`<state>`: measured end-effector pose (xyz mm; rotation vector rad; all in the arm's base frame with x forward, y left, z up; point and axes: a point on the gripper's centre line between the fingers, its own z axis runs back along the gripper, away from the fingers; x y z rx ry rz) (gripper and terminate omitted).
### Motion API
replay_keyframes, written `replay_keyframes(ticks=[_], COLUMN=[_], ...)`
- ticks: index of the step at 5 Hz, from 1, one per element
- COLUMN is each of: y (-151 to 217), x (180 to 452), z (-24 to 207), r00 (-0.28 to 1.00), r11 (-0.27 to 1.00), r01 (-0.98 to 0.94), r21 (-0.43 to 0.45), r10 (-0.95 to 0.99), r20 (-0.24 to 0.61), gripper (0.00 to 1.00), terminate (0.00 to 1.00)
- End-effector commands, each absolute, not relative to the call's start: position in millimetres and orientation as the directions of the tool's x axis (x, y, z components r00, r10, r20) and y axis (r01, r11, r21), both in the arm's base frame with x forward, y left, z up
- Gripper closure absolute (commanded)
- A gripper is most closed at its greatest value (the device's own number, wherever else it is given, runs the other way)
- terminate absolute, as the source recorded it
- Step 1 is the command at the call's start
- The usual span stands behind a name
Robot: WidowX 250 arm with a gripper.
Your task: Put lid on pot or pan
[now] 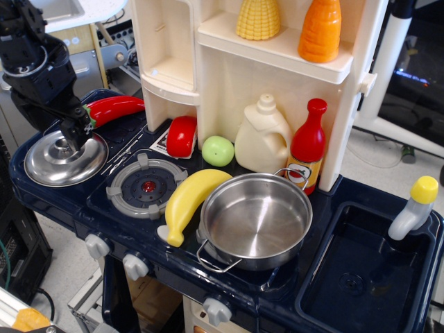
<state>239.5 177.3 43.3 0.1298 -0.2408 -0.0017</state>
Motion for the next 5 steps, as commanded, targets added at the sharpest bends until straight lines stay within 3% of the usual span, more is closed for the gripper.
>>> replay_keyframes(ticks=[1, 2, 4, 5], y=[194.5, 193.2, 178.8, 141.6], x=[248.5, 246.9, 231.1, 229.3], z=[42.9, 41.4, 58.0, 75.0], r00=[0.968, 0.977, 0.983, 0.982], r11=[0.992, 0.994, 0.994, 0.996], r01=[0.011, -0.005, -0.014, -0.021], r21=[0.128, 0.109, 0.107, 0.084], r10=[-0.042, -0.019, -0.006, 0.005], r20=[0.247, 0.214, 0.184, 0.188], gripper=[0.00, 1.00, 1.00, 1.00], terminate=[0.00, 0.00, 0.00, 0.00])
